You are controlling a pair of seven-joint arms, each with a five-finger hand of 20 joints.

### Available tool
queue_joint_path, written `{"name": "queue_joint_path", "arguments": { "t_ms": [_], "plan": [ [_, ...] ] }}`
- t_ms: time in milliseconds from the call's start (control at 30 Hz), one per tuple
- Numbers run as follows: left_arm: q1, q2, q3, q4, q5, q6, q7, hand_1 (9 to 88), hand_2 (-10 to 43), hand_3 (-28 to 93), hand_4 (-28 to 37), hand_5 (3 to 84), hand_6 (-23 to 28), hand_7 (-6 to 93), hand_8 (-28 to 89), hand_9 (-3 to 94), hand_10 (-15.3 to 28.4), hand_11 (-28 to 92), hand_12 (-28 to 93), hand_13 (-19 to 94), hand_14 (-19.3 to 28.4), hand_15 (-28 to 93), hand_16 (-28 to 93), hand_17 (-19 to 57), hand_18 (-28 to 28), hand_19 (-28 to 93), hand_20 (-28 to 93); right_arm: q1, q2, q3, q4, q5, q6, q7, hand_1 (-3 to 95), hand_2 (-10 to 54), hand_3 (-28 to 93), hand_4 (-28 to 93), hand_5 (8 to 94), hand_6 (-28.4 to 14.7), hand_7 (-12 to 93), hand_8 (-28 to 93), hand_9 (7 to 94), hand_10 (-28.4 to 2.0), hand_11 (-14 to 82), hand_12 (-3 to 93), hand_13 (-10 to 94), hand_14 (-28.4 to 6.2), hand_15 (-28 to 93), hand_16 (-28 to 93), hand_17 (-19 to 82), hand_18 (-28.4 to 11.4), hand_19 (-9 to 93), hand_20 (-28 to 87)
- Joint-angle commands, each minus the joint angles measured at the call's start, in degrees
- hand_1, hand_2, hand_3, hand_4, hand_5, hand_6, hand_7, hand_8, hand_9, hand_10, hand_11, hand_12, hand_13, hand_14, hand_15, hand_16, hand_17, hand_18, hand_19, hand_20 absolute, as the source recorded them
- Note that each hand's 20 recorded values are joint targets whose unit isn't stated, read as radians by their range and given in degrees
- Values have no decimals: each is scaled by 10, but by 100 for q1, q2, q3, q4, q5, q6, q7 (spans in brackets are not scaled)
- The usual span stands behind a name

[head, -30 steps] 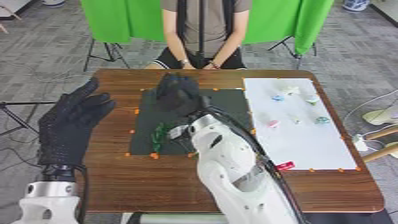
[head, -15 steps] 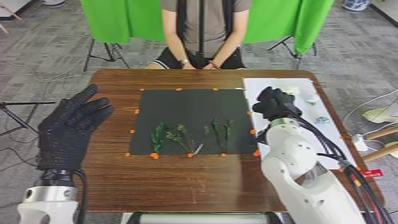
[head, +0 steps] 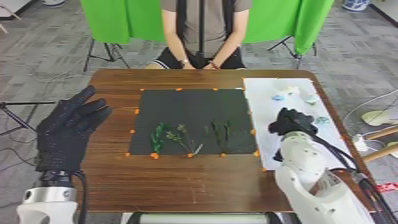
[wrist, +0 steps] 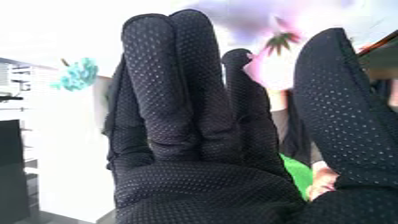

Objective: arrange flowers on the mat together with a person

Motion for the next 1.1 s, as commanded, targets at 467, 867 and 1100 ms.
{"name": "queue_joint_path", "arguments": {
  "t_ms": [467, 867, 1100],
  "plan": [
    [-68, -184, 36, 43, 95, -134, -247, 232, 120, 752, -282, 435, 138, 110, -85, 423, 249, 325, 106, 324, 284, 588, -139, -18, 284, 810, -283, 45, 181, -787, 410, -727, 830, -189, 389, -95, 793, -282, 612, 20, 157, -135, 754, -142, 221, 139, 714, -102, 565, 98, 195, -215, 742, 95],
    [-50, -162, 36, 46, 65, -114, -229, 231, 121, 753, -283, 435, 138, 109, -85, 423, 249, 326, 105, 322, 284, 588, -139, -19, 284, 810, -283, 93, 259, -892, 666, -770, 1644, 61, 537, -95, 671, -283, 892, 31, 160, 12, 936, -77, 179, 270, 815, -57, 523, 184, 260, -190, 782, 61],
    [-68, -170, 13, 25, 132, -183, -256, 231, 121, 753, -282, 435, 138, 109, -85, 423, 249, 326, 106, 322, 284, 588, -139, -19, 284, 810, -283, 149, 154, -871, 379, -907, 2323, -294, 541, -95, 682, -283, 907, 25, 158, 20, 937, -77, 205, 261, 835, -56, 524, 175, 271, -187, 791, 54]
  ]
}}
